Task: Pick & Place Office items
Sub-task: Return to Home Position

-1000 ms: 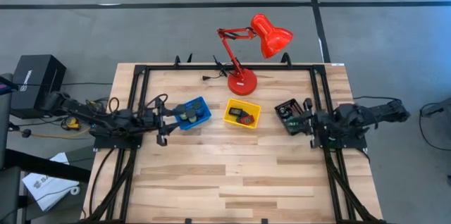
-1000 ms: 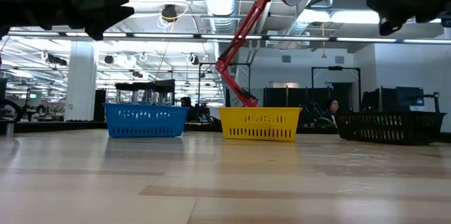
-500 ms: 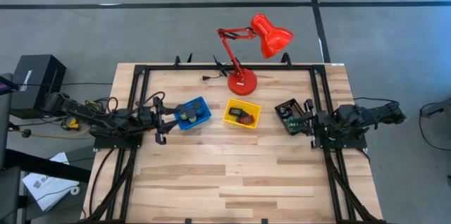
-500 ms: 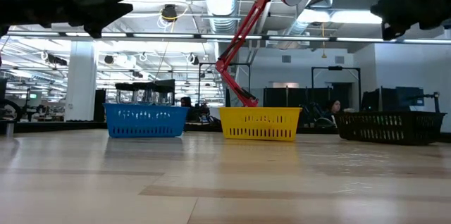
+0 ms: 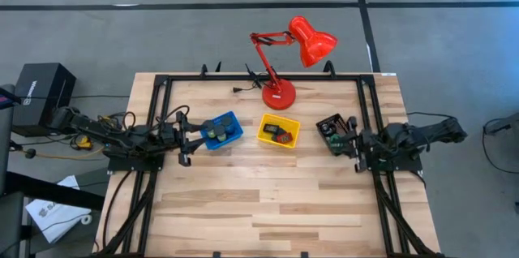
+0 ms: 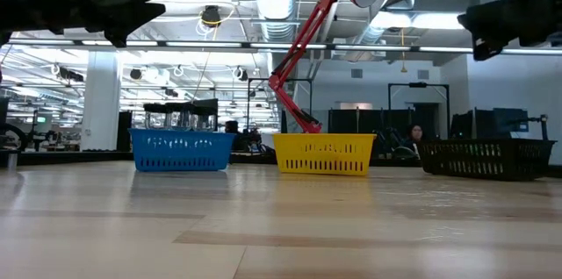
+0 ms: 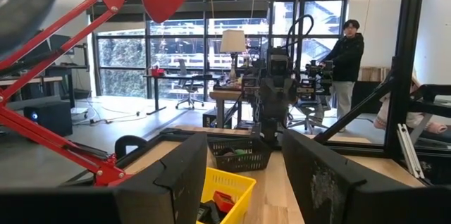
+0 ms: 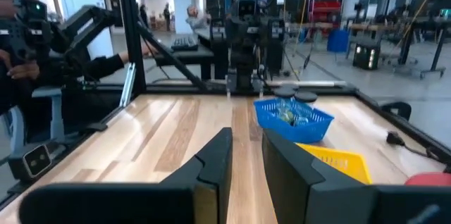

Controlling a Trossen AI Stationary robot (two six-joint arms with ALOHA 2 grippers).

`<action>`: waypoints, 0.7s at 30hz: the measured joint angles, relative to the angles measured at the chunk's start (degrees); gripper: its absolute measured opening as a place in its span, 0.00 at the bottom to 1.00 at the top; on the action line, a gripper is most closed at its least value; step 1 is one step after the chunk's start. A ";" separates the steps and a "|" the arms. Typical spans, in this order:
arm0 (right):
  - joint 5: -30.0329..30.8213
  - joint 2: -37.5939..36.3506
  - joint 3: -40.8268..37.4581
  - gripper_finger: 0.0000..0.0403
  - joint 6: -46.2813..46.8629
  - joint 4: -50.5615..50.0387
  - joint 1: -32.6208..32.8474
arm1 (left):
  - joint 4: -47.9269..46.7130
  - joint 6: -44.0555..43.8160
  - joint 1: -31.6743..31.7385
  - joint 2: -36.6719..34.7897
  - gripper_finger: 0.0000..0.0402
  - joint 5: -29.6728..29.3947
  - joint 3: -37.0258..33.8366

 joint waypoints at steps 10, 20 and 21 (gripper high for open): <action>-1.25 0.08 -4.17 0.18 2.02 4.88 -0.01 | -0.07 -0.46 0.00 0.42 0.45 1.21 0.00; -3.08 0.11 -4.24 0.18 2.33 4.79 0.07 | -0.16 -4.43 0.00 3.83 0.45 3.32 0.00; -3.08 0.11 -4.24 0.18 2.33 4.79 0.07 | -0.24 -4.92 0.00 4.27 0.45 3.32 0.00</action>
